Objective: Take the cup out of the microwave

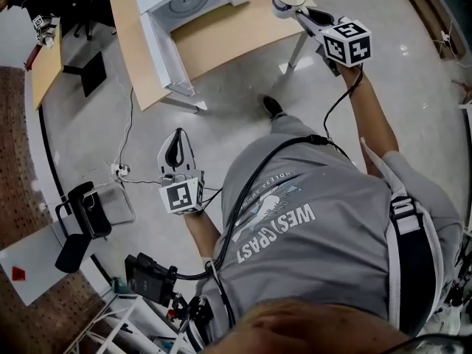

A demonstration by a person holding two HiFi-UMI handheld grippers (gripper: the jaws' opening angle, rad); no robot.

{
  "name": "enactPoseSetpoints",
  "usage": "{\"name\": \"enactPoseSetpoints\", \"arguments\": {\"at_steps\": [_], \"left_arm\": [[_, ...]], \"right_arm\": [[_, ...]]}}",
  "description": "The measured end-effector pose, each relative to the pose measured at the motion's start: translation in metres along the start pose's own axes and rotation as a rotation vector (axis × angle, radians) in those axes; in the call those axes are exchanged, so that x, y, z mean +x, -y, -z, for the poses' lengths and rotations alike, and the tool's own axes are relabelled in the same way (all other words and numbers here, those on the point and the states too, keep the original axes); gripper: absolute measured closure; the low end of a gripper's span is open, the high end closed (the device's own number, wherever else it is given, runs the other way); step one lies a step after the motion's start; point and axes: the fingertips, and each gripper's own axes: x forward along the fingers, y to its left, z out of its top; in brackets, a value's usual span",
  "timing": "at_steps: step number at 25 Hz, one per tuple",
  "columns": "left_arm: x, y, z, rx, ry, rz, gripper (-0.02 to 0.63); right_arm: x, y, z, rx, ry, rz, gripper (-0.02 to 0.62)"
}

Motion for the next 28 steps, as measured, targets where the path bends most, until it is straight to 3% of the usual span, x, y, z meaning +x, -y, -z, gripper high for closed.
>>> {"name": "enactPoseSetpoints", "arguments": {"at_steps": [14, 23, 28], "left_arm": [[0.181, -0.048, -0.044, -0.027, -0.064, -0.151, 0.561], [0.266, -0.057, -0.053, -0.029, -0.143, -0.219, 0.561], [0.294, -0.058, -0.052, -0.036, -0.195, -0.232, 0.562]], "right_arm": [[0.244, 0.186, 0.006, 0.056, -0.121, 0.041, 0.525], [0.371, 0.286, 0.057, 0.080, -0.218, 0.066, 0.525], [0.426, 0.316, 0.085, 0.094, -0.248, 0.072, 0.525]]}}
